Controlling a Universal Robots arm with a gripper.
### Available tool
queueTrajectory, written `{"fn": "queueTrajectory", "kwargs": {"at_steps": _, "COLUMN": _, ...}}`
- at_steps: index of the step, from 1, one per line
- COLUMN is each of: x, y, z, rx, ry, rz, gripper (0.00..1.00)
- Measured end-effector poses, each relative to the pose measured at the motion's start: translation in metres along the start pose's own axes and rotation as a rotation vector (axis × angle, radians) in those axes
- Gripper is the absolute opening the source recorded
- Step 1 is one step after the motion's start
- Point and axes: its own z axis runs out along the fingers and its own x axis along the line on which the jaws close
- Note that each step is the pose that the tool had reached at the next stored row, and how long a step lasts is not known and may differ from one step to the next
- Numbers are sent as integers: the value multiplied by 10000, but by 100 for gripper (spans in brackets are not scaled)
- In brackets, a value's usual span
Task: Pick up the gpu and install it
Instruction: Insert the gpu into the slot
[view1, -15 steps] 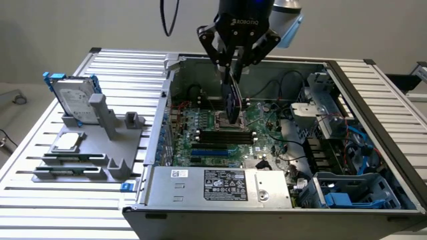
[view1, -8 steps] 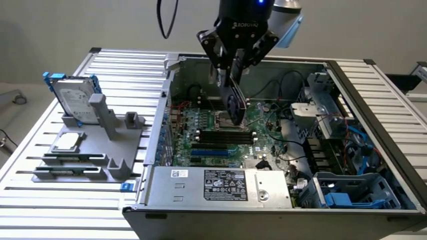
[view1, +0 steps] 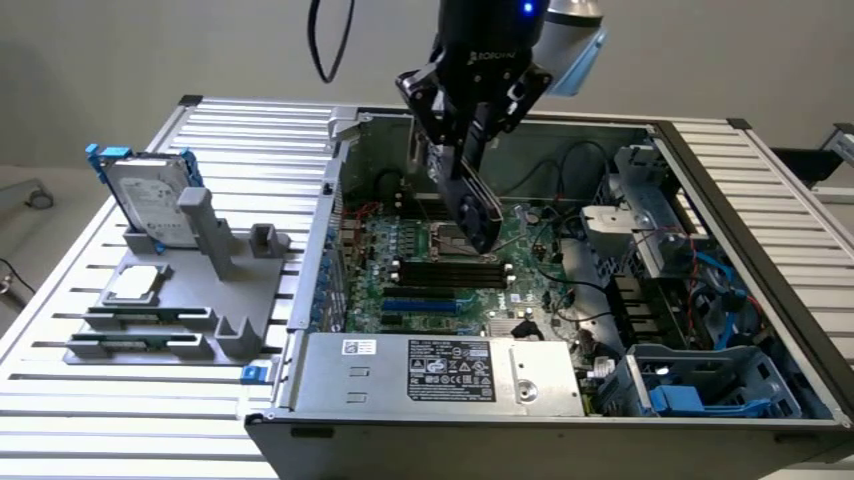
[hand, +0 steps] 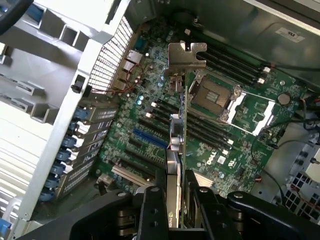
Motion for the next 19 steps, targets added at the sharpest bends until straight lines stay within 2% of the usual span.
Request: {"fn": "queueTrajectory", "kwargs": {"at_steps": 19, "x": -7, "y": -1, "z": 107, "rx": 229, "ry": 42, "rz": -3442, "gripper": 26}}
